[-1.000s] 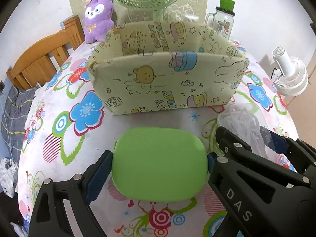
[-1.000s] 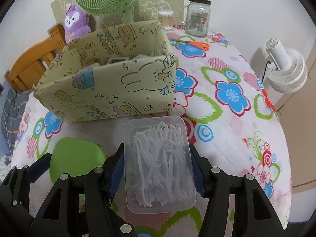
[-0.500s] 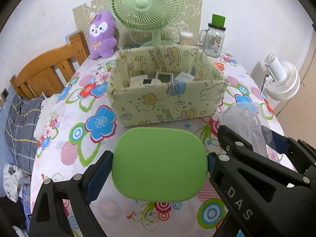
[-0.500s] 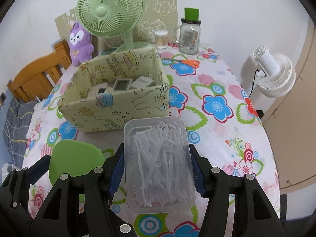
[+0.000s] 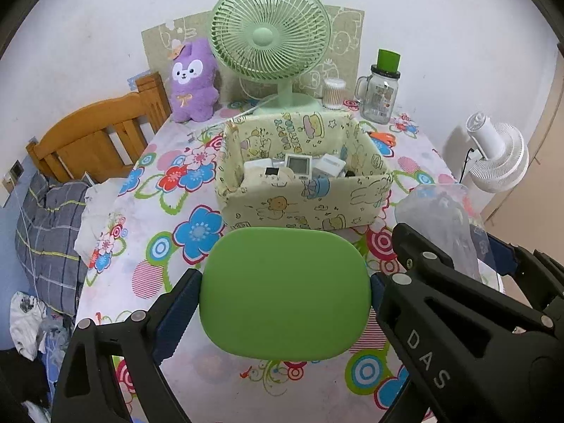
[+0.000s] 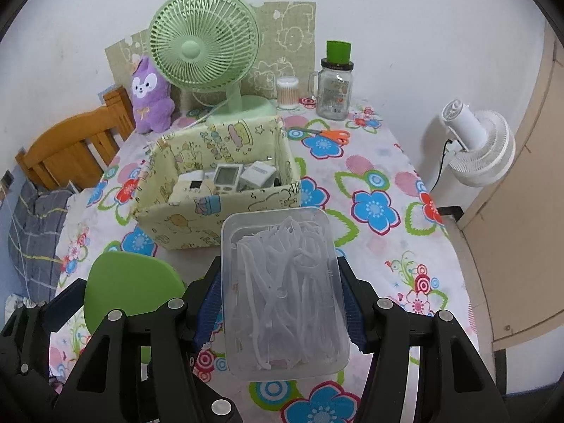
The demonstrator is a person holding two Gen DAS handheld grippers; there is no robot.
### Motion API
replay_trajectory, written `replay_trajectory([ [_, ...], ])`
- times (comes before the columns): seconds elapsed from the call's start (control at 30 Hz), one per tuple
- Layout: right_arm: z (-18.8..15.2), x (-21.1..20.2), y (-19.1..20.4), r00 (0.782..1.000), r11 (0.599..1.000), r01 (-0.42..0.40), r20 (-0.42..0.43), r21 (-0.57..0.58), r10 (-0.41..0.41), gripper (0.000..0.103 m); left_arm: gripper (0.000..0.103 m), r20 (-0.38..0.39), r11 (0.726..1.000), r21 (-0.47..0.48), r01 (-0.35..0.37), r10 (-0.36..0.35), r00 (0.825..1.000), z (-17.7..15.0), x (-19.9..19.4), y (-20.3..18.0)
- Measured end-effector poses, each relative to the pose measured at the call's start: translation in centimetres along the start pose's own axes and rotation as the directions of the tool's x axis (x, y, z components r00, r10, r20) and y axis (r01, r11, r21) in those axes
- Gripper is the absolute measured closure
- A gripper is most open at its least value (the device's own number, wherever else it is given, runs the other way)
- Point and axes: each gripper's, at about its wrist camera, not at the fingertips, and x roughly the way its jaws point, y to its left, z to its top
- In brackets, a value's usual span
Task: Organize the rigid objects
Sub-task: 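Lift the green lid with the left tool while the right tool carries the floss-pick box toward the yellow box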
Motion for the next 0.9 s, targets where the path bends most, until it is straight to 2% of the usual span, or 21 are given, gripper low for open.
replay_trajectory([
  [0.5,2.2,-3.2,1.2,0.999,1.000,-0.011,0.052,-0.013,0.012,0.041,0.008,0.050,1.000,-0.018,-0.014,0.014,0.999,2.0,-3.1,1.1],
  [0.9,4.5,-3.9,1.4,0.997,1.000,-0.009,0.076,-0.021,0.010,0.041,0.008,0.072,1.000,-0.029,-0.011,0.013,0.997,4.2,-3.6,1.2],
])
